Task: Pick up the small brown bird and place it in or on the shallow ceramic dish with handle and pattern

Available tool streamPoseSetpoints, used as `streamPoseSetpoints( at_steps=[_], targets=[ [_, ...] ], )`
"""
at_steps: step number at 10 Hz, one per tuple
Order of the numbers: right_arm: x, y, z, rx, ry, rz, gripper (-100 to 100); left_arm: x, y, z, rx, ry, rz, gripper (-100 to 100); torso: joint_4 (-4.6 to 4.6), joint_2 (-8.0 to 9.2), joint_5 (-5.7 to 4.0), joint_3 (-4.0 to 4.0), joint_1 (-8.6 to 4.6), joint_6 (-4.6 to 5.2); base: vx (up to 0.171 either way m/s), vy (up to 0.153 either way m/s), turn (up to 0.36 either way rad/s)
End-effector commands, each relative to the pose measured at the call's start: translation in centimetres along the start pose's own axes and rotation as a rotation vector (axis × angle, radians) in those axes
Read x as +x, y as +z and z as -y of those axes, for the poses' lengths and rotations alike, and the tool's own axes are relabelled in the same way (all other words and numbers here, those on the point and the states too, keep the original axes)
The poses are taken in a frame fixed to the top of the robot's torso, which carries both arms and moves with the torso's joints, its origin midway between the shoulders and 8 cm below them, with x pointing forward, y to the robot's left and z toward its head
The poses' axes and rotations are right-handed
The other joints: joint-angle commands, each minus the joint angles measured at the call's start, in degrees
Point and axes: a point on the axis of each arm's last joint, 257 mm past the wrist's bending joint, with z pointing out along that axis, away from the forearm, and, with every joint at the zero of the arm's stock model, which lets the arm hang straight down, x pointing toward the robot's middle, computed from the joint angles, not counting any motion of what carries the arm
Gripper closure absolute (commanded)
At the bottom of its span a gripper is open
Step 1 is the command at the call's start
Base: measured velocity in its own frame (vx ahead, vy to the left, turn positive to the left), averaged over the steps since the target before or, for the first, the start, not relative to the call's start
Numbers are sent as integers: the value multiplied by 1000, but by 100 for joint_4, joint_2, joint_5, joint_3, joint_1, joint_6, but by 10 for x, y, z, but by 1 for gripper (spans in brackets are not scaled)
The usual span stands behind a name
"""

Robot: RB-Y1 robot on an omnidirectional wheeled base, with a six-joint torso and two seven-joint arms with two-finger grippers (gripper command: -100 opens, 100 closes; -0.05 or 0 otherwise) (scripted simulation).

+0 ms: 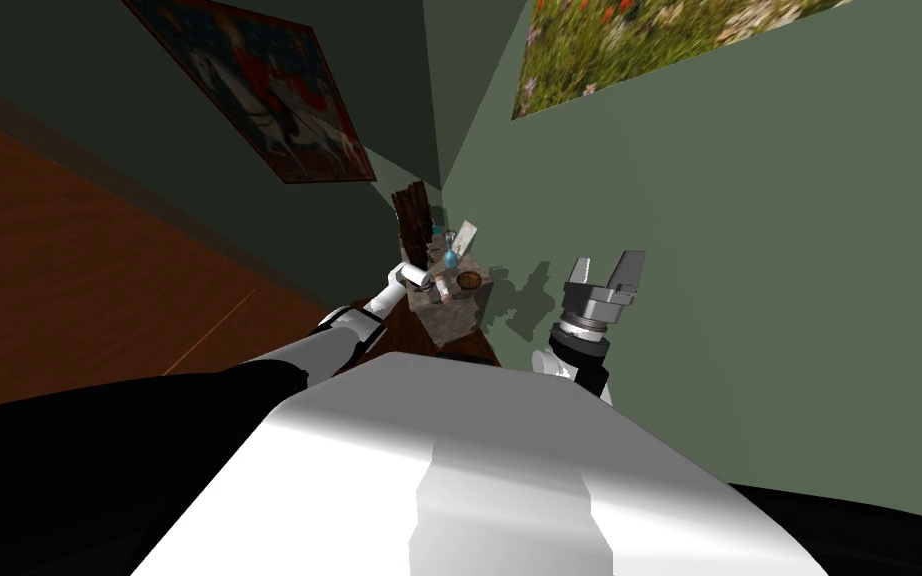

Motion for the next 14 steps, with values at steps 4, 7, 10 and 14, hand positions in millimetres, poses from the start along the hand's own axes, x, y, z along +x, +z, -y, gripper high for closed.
streamPoseSetpoints(
  at_steps=[4, 7, 10, 14],
  targets=[
    [0, 0, 0, 0, 0, 0, 0, 0, 0, 1, 2, 0, 0, 100, -3, 3, 2, 0, 0, 0, 0, 0, 0],
    [0, 0, 0, 0, 0, 0, 0, 5, -10, 5, 1, 0, 0, 100, 2, 12, 0, 7, 1, 1, -22, 6, 0],
    [0, 0, 0, 0, 0, 0, 0, 6, -13, 6, 1, 1, 0, 0, 4, 21, 0, 12, -2, -1, -20, 2, 0],
    [0, 0, 0, 0, 0, 0, 0, 9, -39, 54, 96, -10, -21, 100, 27, 63, -11, 44, -23, 11, -108, -10, -139]
  ],
)
